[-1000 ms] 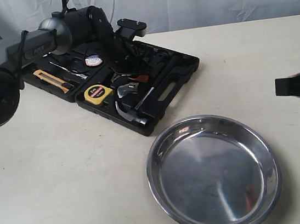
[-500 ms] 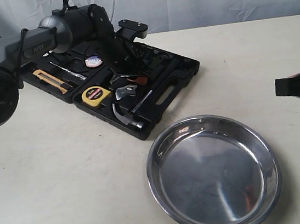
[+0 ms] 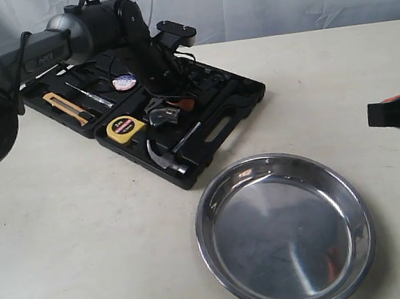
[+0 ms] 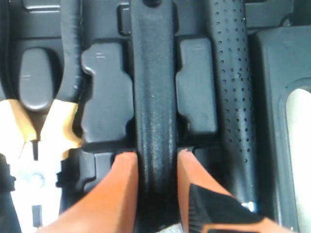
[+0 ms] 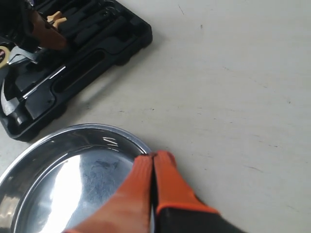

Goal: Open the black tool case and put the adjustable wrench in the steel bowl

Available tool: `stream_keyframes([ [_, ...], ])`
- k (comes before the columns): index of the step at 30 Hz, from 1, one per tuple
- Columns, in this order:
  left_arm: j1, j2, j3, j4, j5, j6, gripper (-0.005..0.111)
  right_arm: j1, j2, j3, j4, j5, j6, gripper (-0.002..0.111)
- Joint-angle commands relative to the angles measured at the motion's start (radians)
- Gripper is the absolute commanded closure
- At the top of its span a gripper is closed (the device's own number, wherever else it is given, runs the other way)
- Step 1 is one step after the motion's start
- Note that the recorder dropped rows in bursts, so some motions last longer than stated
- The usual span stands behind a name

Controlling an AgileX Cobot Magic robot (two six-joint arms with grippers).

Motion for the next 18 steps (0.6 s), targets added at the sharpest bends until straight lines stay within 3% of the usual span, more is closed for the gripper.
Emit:
stream_keyframes([
  [1, -0.003, -0.051, -0.004, -0.009, -0.022, -0.002, 0.107, -0.003, -0.005, 0.001, -0.012, -0.013, -0.001, 0.109],
  [18, -0.003, -0.067, -0.004, 0.002, 0.007, -0.002, 0.107, -0.003, -0.005, 0.001, -0.012, -0.011, -0.001, 0.109],
])
